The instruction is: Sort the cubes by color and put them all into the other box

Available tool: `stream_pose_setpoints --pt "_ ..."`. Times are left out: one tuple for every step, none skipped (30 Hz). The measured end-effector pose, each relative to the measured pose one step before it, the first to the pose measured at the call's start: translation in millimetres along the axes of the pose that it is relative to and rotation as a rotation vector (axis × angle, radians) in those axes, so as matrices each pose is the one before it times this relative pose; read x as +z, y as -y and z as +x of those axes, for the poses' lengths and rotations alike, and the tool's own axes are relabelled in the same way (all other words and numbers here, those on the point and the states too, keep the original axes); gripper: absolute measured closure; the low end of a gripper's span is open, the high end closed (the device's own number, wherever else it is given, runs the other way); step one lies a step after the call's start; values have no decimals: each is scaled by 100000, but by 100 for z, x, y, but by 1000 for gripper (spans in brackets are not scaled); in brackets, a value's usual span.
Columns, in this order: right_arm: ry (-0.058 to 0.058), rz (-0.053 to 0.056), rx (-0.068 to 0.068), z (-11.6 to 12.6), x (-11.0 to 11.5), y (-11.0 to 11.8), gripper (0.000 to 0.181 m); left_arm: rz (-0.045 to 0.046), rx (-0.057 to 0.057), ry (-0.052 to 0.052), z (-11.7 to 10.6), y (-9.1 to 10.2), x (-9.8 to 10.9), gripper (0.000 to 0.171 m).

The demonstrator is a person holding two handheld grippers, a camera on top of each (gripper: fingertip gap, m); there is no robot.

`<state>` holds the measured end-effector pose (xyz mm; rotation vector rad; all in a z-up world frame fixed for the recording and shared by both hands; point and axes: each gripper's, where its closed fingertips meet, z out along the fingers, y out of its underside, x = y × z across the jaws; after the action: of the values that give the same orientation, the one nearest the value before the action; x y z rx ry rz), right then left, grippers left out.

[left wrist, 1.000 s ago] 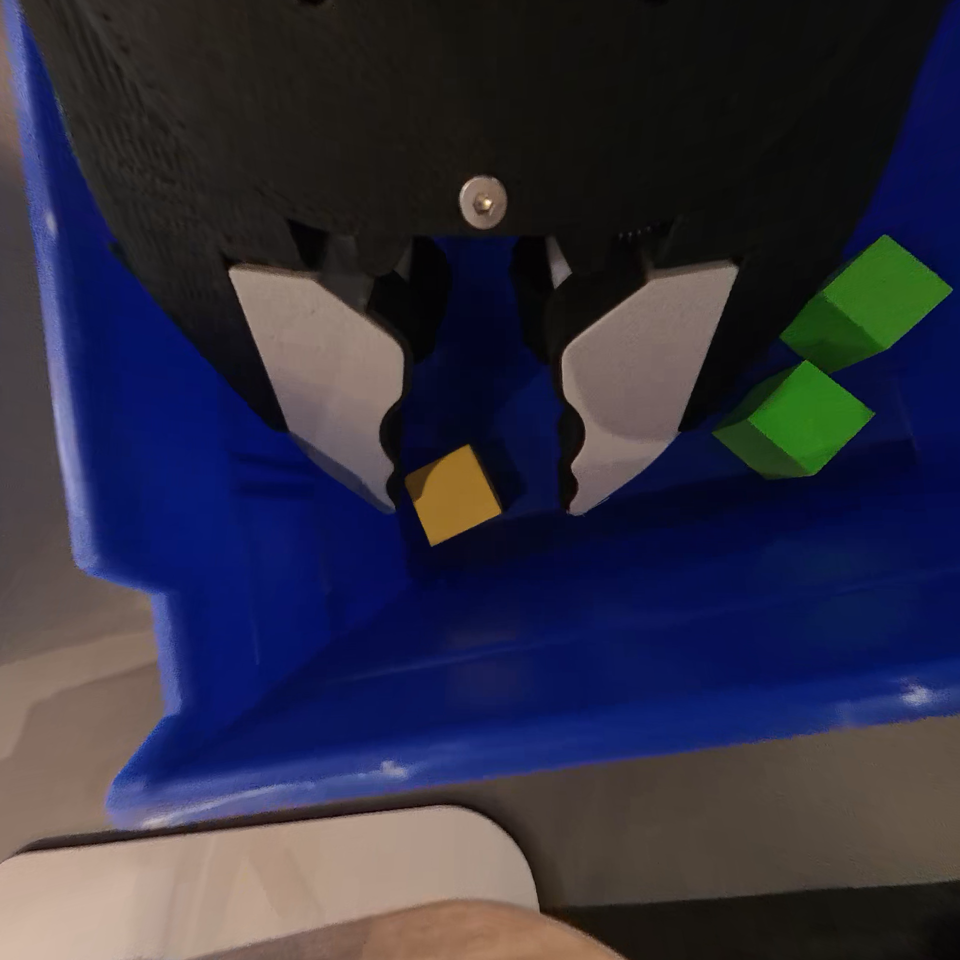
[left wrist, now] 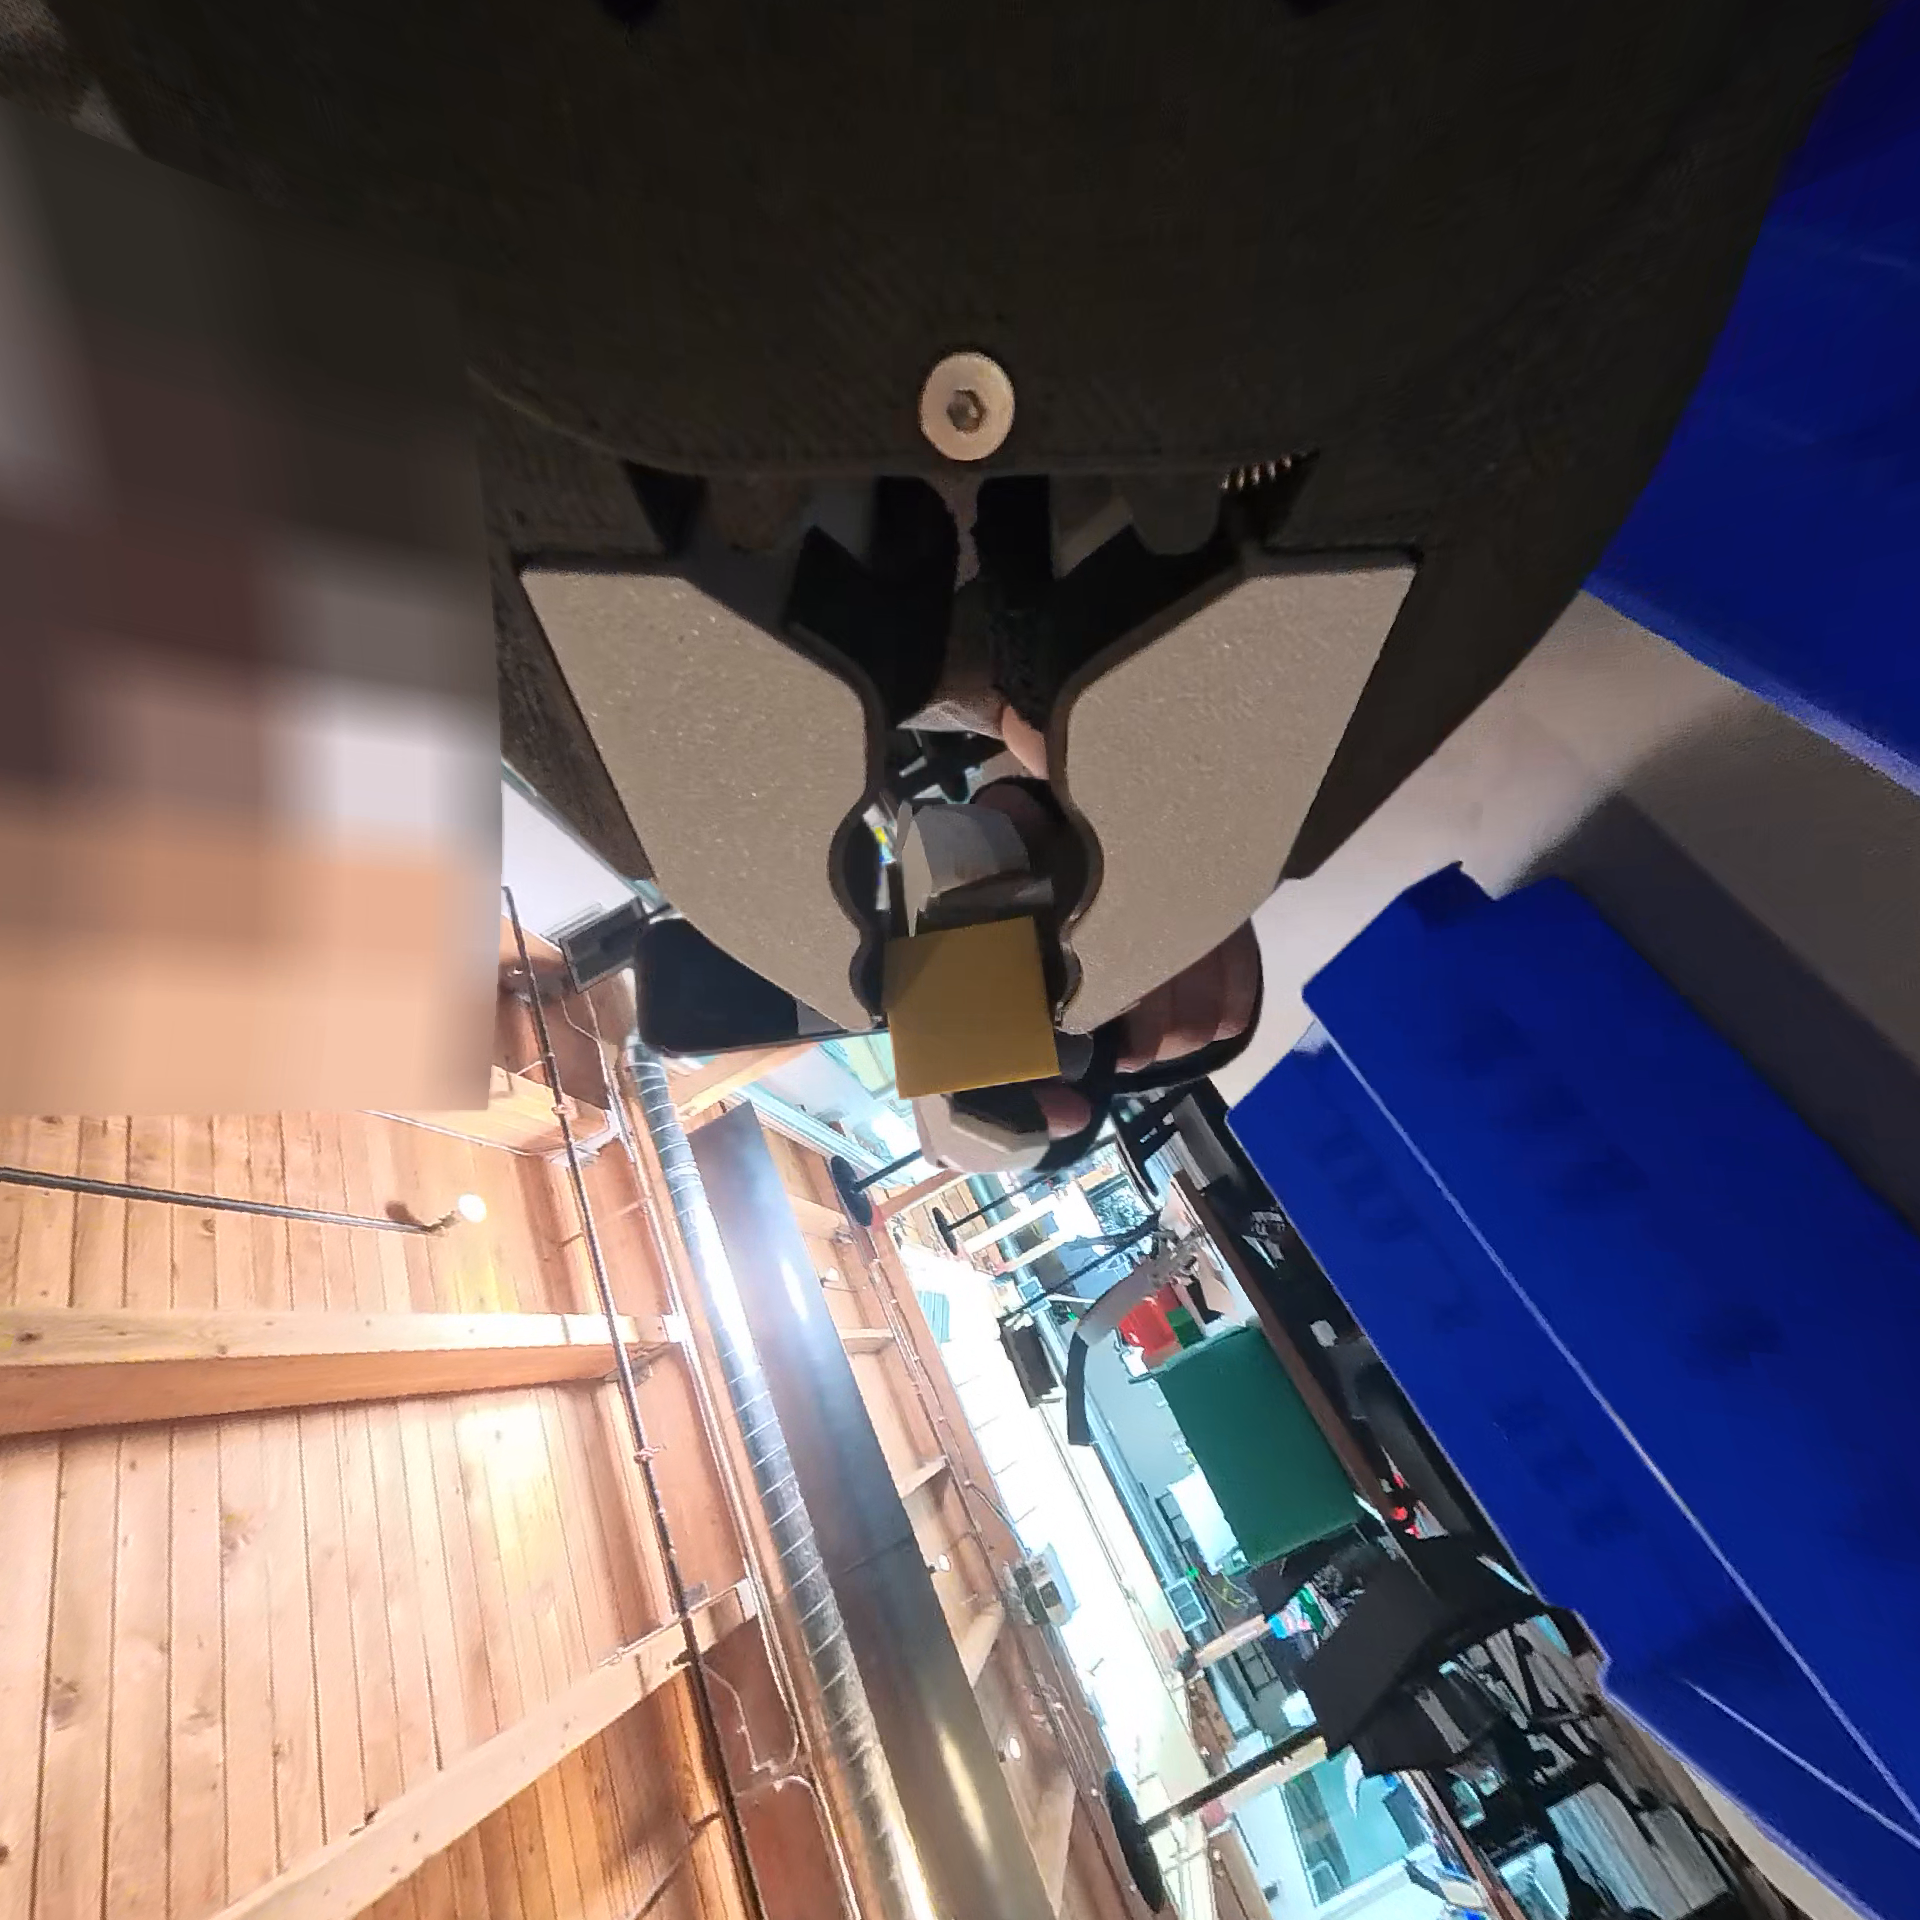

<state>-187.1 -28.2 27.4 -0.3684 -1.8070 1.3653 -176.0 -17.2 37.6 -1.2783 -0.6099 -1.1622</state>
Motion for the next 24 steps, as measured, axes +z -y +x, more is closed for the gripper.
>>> stream_pose_setpoints --pt "-683 1004 -869 -93 -73 225 141 -199 -341 -11 -107 -179 24 143" --pt "-912 501 -510 -16 -52 188 143 -204 -196 330 -181 -171 37 143" --pt "-462 -83 -322 -35 -6 104 144 -88 -825 -985 -37 -180 57 143" --pt "11 -694 -570 -81 45 -13 146 -252 -1121 -1780 70 -215 123 143" --pt "-18 -1156 -901 -78 84 -109 148 -523 -1008 -1615 46 -268 172 143" --pt "114 -978 -1118 -122 33 -100 151 79 -936 -1795 88 -168 166 143" --pt "-828 469 -877 7 -118 136 151 500 -1148 -2107 133 -74 95 143" --pt "-141 -450 -902 -71 -126 87 152 62 -1223 -1900 120 -104 60 143" --pt "-218 -1379 -909 -54 -98 -4 152 247 -670 -1186 50 -62 64 143" --pt "-840 -605 -1404 6 -116 67 153 530 -375 -1459 140 -14 82 143" --pt "-1270 -561 -1737 64 -148 41 153 1002 -494 -2243 299 42 80 140" --pt "-959 -881 -1495 38 -200 -53 153 1731 -447 -1909 337 166 44 130" --pt "-598 -207 -872 7 -294 -5 153 1853 397 -347 251 218 -51 116" --pt "-580 52 -405 70 -409 12 153 1279 1597 1020 168 202 -141 116" --pt "-622 -1472 -813 240 -508 -187 153 1592 2457 2451 92 304 -258 112" --pt "-2279 -2896 -1291 770 -672 -410 153 1772 3356 2966 128 359 -375 111" --pt "-3504 -2903 -636 1311 -840 -525 153 955 3834 3081 210 273 -461 110" --pt "-2777 -4053 965 1675 -884 -809 153 476 4186 3684 174 206 -551 111" --pt "-1618 -5757 3063 1948 -789 -1182 153 962 4329 4307 114 261 -641 111" --pt "-461 -7575 5138 2078 -582 -1548 153 1416 3998 3977 108 308 -692 111" --pt "-958 -8982 6486 2314 -287 -1822 153 1321 3371 2844 172 293 -659 111" --pt "-27 -11915 6957 2210 91 -2153 153 513 2650 1529 247 144 -580 113" --pt "-1068 -11371 6185 2267 416 -1905 153 120 1905 699 271 60 -493 114" --pt "-1713 -8800 4977 2187 731 -1442 153 762 1324 490 215 132 -458 115"
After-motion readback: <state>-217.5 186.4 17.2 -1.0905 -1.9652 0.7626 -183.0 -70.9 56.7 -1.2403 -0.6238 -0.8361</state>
